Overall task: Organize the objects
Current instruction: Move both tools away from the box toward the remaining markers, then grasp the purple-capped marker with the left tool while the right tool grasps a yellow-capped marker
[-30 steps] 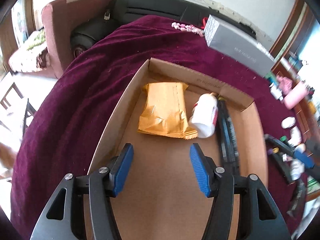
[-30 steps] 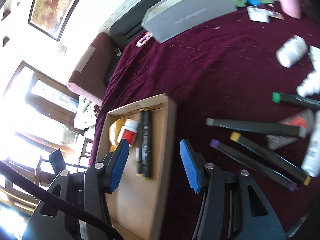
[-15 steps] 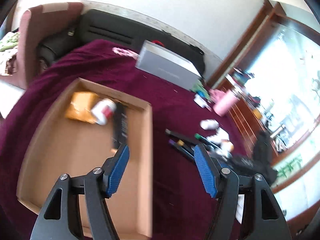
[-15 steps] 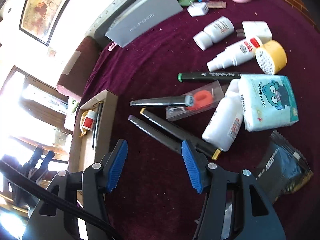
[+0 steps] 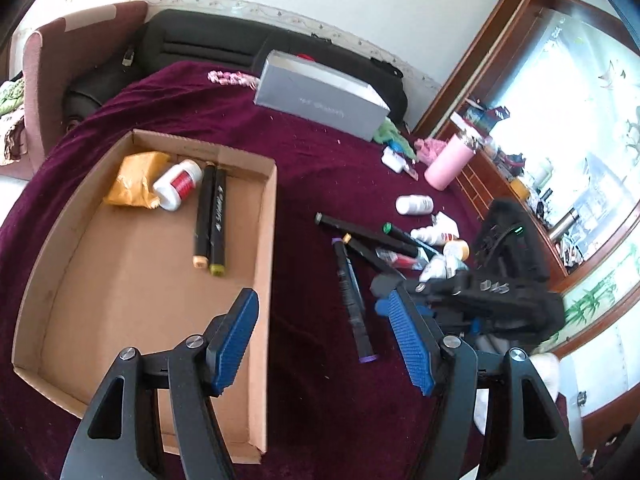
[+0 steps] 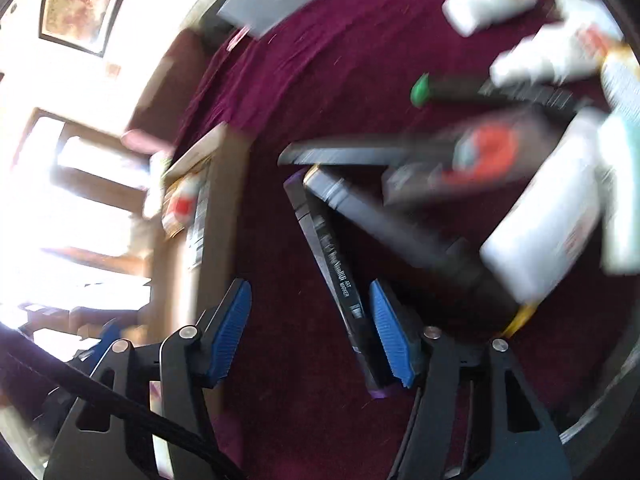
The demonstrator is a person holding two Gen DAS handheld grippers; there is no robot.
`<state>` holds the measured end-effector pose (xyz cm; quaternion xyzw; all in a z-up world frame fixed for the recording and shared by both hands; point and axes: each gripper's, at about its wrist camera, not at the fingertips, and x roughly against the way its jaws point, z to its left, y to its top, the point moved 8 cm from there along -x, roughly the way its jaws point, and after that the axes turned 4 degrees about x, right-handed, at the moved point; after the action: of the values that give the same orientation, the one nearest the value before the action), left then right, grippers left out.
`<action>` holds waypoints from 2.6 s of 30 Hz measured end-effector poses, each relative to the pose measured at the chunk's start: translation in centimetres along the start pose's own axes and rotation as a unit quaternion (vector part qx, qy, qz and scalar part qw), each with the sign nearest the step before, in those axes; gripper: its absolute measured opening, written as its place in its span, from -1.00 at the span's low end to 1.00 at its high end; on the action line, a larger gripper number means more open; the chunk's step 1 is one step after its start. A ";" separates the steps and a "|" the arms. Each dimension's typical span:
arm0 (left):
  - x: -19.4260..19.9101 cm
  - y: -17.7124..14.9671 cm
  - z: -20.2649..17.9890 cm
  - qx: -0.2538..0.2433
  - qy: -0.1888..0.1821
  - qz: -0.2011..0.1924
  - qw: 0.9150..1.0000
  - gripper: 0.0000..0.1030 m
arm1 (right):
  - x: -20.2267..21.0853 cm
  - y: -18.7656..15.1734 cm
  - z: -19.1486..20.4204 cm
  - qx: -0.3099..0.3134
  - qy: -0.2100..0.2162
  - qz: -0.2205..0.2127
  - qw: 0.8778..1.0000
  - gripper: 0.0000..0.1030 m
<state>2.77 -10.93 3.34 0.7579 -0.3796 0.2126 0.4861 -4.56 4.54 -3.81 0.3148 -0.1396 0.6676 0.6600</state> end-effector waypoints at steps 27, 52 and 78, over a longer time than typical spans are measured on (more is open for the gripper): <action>-5.2 -3.1 -3.5 -0.102 0.058 0.060 0.991 0.19 | 4.0 -1.1 -3.7 0.087 -0.323 -0.043 0.942 -0.69; -13.4 -3.5 -4.3 -0.190 0.123 0.070 0.971 0.19 | 5.9 -3.0 -4.6 0.060 -0.279 -0.087 0.954 -0.74; -5.6 -3.9 -4.5 -0.122 0.012 0.034 0.992 -0.78 | 5.4 -3.4 -3.7 0.096 -0.342 -0.102 0.929 -0.76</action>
<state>2.57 -3.91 -0.77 0.6774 -0.4222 0.1900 0.5716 -1.73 11.36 -4.17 0.5987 -0.2591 0.4585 0.6036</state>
